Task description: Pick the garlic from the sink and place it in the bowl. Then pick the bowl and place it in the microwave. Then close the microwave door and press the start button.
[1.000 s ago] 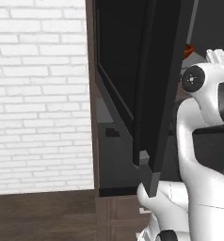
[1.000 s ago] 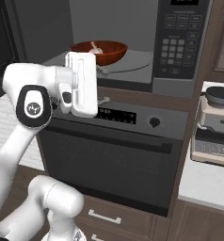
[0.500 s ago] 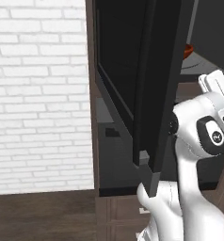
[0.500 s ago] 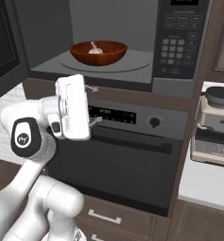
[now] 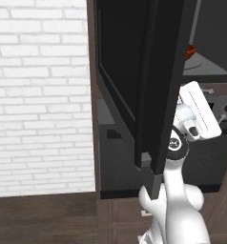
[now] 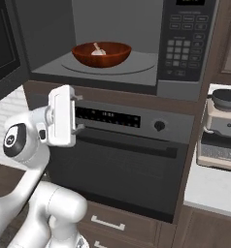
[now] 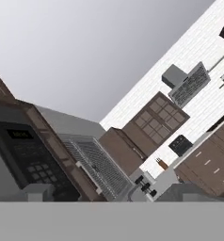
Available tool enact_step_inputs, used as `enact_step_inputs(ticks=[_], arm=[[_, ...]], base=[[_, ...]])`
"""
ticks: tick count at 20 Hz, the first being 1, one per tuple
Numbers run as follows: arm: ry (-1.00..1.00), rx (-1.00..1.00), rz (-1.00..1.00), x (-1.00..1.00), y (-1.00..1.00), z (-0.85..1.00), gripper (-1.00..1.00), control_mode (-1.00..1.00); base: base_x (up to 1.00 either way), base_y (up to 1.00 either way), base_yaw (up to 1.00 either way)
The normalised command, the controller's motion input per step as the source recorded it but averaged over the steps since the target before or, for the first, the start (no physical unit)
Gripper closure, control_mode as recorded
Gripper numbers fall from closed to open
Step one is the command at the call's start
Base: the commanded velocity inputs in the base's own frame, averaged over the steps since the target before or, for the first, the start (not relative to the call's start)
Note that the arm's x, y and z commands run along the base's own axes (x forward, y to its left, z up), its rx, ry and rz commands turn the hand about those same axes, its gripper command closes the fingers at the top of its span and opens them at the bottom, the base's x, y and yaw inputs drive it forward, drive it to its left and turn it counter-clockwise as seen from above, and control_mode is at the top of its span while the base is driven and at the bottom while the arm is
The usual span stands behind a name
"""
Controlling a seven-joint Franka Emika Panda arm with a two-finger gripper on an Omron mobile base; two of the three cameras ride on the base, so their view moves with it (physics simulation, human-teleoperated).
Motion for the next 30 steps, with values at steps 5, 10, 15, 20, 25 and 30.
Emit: enact_step_inputs(ticks=[5, 10, 15, 20, 25, 30], arm=[[-0.03, -0.19, -0.11, -0.13, 0.4, -0.39, -1.0, -1.0], [-0.11, -0.08, -0.15, -0.51, 0.42, -0.23, -1.0, -1.0], [-0.08, 0.0, -0.09, -0.56, 0.62, -0.23, -1.0, -1.0], [-0.02, -0.07, 0.0, -0.13, 0.84, -0.51, -1.0, -1.0], [0.0, -0.03, 0.0, -0.04, 0.99, -0.36, -1.0, -1.0], [0.0, 0.0, 0.09, 0.0, 1.0, -0.14, -1.0, -1.0]], base=[[0.0, 0.0, 0.0], [0.0, 0.0, 0.0], [0.0, 0.0, 0.0], [0.0, 0.0, 0.0], [0.0, 0.0, 0.0], [0.0, 0.0, 0.0]])
